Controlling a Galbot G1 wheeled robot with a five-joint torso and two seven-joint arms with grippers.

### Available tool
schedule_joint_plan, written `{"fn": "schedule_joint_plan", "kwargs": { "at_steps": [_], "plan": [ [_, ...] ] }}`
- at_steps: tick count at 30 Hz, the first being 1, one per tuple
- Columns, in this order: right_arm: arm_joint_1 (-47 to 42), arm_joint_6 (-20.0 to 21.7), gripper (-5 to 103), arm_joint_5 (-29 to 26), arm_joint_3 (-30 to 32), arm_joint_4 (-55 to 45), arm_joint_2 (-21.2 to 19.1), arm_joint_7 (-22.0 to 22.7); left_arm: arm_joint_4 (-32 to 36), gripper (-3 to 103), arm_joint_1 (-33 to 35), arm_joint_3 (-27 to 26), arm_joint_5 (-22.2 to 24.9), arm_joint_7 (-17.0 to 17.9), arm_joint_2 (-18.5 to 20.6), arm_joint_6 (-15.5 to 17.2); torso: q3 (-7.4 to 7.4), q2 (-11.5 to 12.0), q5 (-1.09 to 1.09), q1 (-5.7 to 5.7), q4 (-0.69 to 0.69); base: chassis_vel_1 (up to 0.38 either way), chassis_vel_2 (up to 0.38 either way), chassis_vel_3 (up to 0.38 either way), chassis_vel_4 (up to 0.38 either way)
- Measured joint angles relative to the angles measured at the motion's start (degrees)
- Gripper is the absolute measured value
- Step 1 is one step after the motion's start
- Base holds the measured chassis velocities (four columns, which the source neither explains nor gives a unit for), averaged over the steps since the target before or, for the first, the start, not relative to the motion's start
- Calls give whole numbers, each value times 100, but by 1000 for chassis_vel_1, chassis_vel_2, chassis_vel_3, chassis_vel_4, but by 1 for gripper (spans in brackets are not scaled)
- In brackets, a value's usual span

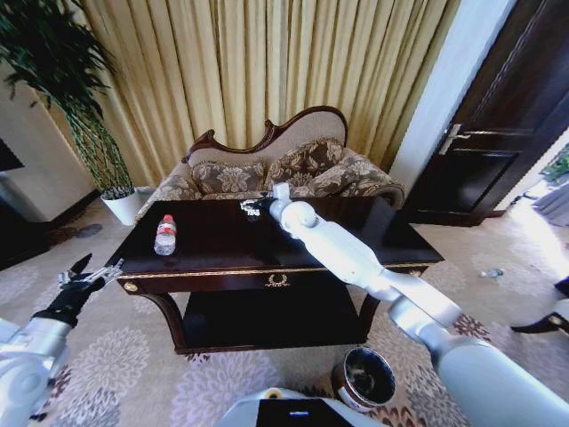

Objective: Move to the front of the table and place the trash on the table into the trash bin.

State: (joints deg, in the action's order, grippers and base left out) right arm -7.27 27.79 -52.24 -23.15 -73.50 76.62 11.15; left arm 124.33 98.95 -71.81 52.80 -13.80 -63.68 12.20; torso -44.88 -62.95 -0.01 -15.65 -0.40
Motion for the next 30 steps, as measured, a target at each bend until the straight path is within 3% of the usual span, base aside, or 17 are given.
{"fn": "schedule_joint_plan", "kwargs": {
  "at_steps": [14,30],
  "plan": [
    [40,180,100,481,304,1126,723,240,84,100,22,5,-28,13,-92,6,0,0,0,0,-1,0,0,0,0],
    [-167,147,100,596,477,1316,548,292,86,100,13,7,-33,-7,-96,2,0,0,1,0,1,0,0,0,0]
  ]
}}
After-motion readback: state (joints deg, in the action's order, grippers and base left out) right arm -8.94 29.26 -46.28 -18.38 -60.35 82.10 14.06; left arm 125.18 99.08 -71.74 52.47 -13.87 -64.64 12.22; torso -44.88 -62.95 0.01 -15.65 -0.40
